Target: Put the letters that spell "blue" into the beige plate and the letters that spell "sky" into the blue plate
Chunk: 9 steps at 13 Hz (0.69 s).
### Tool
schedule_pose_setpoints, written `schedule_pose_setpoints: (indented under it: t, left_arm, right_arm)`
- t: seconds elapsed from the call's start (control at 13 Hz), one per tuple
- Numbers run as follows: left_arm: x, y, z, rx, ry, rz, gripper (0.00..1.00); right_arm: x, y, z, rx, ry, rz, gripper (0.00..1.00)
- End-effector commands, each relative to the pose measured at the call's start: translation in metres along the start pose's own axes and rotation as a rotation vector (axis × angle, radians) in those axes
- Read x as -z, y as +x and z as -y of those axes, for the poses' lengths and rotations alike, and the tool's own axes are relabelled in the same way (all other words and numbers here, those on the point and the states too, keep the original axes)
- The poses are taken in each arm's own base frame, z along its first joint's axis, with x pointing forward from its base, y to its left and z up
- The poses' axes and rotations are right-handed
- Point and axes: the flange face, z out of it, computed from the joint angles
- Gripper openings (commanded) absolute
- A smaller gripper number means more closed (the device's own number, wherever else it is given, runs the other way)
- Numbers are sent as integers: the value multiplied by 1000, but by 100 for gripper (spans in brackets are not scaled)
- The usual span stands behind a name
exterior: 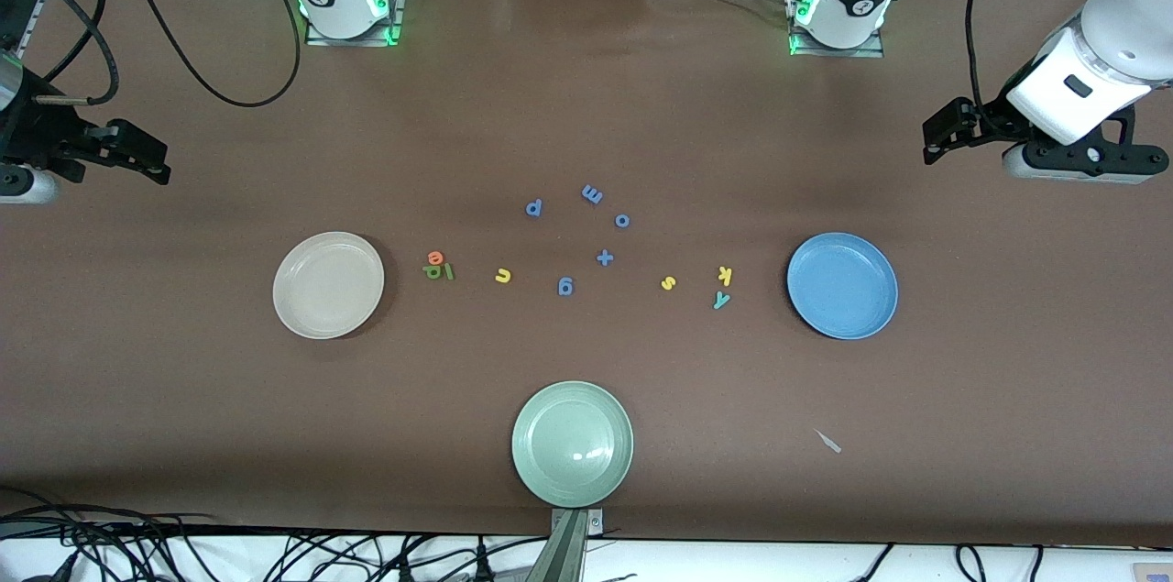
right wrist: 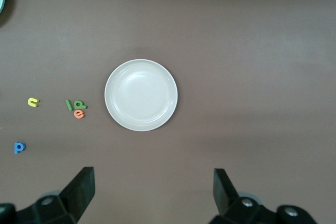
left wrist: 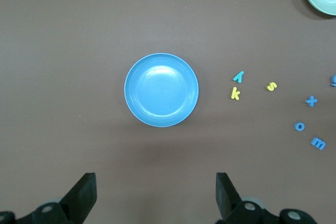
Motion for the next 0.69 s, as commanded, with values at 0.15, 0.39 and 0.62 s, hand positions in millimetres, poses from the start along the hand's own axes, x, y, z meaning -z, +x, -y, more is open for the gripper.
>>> schedule_pose_setpoints:
  t: [0.15,0.39,0.62]
  left_arm:
    - [3,-4,5,-19,26,15,100]
    - [2,-4,5,-19,26,15,100]
    - [2,-4,5,-21,26,15,100]
  right_arm:
    - [0,-2,3,-1,-11,-13,100]
    - [0,-1,1,-7,-7,-13,100]
    - [0,-1,0,-8,-7,-17,100]
